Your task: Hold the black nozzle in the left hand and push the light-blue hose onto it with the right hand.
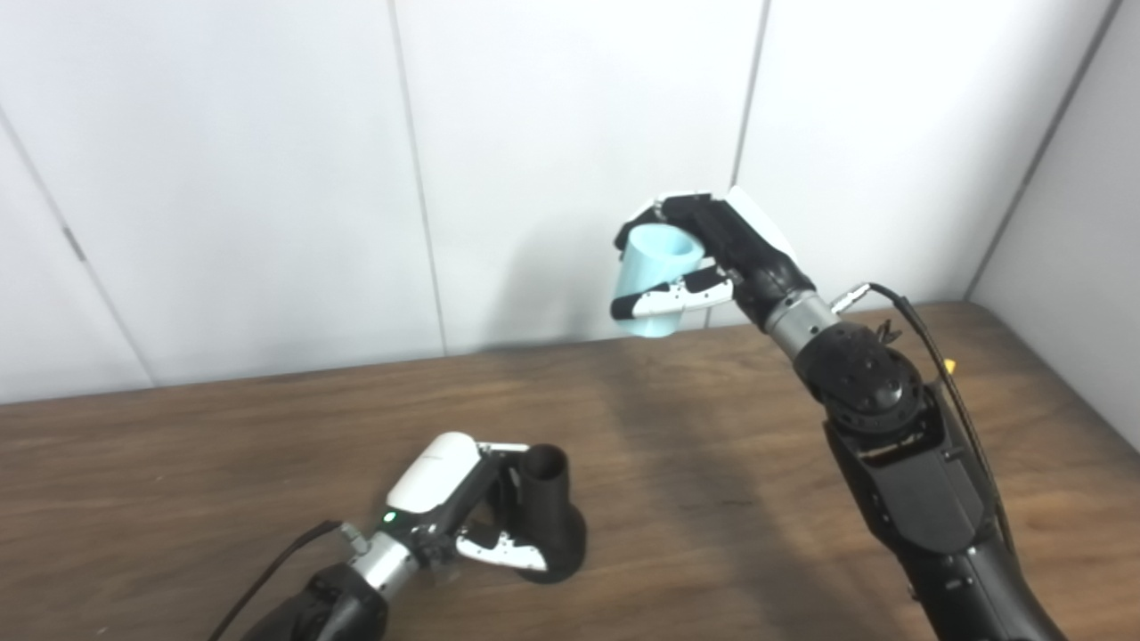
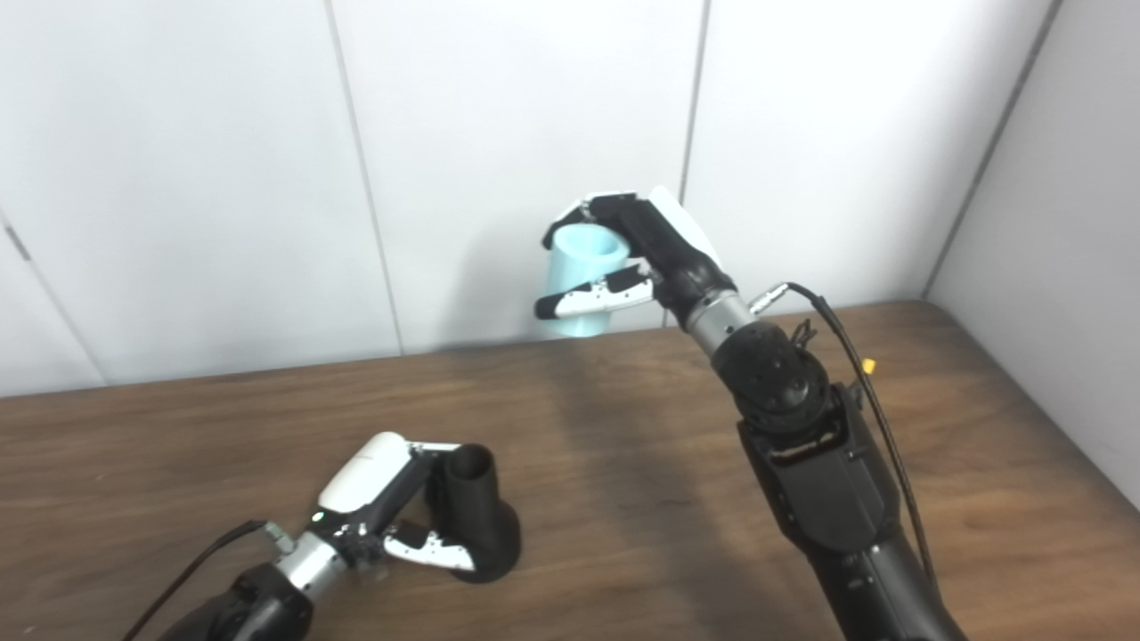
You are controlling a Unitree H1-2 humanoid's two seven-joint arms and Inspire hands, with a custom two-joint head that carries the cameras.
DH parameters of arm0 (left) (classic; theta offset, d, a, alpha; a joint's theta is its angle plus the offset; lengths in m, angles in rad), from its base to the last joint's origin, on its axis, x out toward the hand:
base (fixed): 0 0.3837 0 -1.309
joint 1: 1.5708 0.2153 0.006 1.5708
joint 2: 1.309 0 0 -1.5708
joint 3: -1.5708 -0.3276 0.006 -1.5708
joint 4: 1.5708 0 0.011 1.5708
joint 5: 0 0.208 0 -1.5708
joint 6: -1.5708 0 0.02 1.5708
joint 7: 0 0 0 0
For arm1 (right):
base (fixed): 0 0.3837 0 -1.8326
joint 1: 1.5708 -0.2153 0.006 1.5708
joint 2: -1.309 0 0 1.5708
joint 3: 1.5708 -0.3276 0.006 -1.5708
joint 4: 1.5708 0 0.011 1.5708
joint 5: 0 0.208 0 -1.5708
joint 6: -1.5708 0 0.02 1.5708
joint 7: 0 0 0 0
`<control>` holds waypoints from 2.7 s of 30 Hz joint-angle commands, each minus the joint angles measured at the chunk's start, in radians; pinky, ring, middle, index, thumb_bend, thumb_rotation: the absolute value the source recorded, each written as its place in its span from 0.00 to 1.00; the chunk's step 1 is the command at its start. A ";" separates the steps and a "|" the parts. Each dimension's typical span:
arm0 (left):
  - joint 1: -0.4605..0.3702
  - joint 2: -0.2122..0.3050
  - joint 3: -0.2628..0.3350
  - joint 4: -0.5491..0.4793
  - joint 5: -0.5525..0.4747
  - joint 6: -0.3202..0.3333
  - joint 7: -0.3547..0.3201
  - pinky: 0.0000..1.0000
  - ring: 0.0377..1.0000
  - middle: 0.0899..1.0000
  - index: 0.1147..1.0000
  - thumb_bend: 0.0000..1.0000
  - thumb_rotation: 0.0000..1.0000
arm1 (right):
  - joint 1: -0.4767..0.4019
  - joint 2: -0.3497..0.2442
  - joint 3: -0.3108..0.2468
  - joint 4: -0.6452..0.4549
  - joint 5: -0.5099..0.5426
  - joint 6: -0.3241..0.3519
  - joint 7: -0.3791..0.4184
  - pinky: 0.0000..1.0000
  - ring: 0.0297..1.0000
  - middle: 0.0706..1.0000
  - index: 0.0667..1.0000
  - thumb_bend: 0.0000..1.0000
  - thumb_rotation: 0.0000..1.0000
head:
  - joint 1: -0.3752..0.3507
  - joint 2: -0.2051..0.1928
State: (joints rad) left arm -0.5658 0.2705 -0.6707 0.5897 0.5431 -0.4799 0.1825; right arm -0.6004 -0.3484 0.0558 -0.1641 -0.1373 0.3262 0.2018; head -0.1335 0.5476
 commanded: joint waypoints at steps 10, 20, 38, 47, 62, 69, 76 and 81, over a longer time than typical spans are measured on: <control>0.152 0.003 -0.079 0.100 0.090 0.143 -0.183 0.35 0.36 0.44 0.45 0.50 0.00 | -0.068 0.042 0.062 -0.116 0.000 0.069 0.064 0.34 0.41 0.45 0.46 0.52 0.00 | 0.053 0.030; 0.152 -0.005 -0.080 0.101 0.092 0.132 -0.174 0.33 0.36 0.44 0.47 0.50 0.00 | -0.026 0.034 0.112 -0.148 -0.044 0.085 0.100 0.37 0.42 0.43 0.46 0.52 0.00 | 0.073 0.054; 0.153 0.003 -0.082 0.077 0.101 0.149 -0.177 0.37 0.37 0.44 0.46 0.50 0.00 | 0.066 0.038 0.189 -0.124 -0.094 0.007 0.129 0.35 0.41 0.43 0.46 0.52 0.00 | 0.086 0.076; 0.153 -0.001 -0.082 0.075 0.095 0.144 -0.176 0.35 0.36 0.44 0.47 0.50 0.00 | 0.088 0.043 0.205 -0.125 -0.094 0.013 0.133 0.33 0.40 0.44 0.48 0.52 0.00 | 0.093 0.086; 0.157 -0.004 -0.081 0.061 0.091 0.159 -0.185 0.36 0.37 0.44 0.46 0.50 0.00 | 0.111 0.062 0.226 -0.091 -0.107 -0.035 0.121 0.32 0.39 0.44 0.49 0.52 0.00 | 0.107 0.106; 0.162 0.000 -0.083 0.042 0.090 0.171 -0.195 0.36 0.36 0.44 0.46 0.50 0.00 | 0.118 0.048 0.244 -0.073 -0.109 -0.087 0.141 0.34 0.40 0.44 0.48 0.52 0.00 | 0.108 0.116; 0.161 -0.001 -0.084 0.041 0.084 0.175 -0.202 0.36 0.36 0.45 0.46 0.50 0.00 | 0.126 0.033 0.262 -0.057 -0.110 -0.150 0.157 0.34 0.39 0.45 0.48 0.52 0.00 | 0.111 0.124; 0.164 0.003 -0.082 0.031 0.082 0.183 -0.206 0.37 0.37 0.45 0.46 0.50 0.00 | 0.155 0.002 0.266 -0.028 -0.088 -0.279 0.167 0.34 0.39 0.45 0.46 0.52 0.00 | 0.111 0.124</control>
State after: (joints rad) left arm -0.5463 0.2583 -0.6664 0.5388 0.5430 -0.4147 0.1775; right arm -0.4679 -0.3111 0.2971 -0.1991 -0.2446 0.1424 0.3156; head -0.0215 0.6703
